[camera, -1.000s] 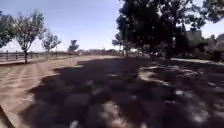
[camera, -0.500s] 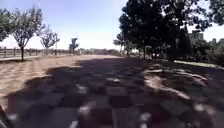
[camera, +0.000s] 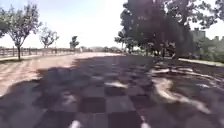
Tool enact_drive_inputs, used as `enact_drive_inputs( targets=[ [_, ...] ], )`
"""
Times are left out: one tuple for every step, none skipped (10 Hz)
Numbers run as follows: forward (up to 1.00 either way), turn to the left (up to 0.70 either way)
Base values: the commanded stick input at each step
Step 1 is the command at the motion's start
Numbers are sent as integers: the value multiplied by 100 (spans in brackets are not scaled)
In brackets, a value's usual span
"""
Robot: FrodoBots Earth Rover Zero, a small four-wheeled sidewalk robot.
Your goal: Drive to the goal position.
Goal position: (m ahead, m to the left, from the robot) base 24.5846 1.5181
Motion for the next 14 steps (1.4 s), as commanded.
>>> enact_drive_inputs(
  targets=[
    [100,0],
    [100,0],
    [100,0],
    [100,0],
    [100,0],
    [100,0],
    [100,0],
    [100,0],
    [100,0],
    [100,0],
    [100,0],
    [100,16],
    [100,39],
    [100,20]
  ],
)
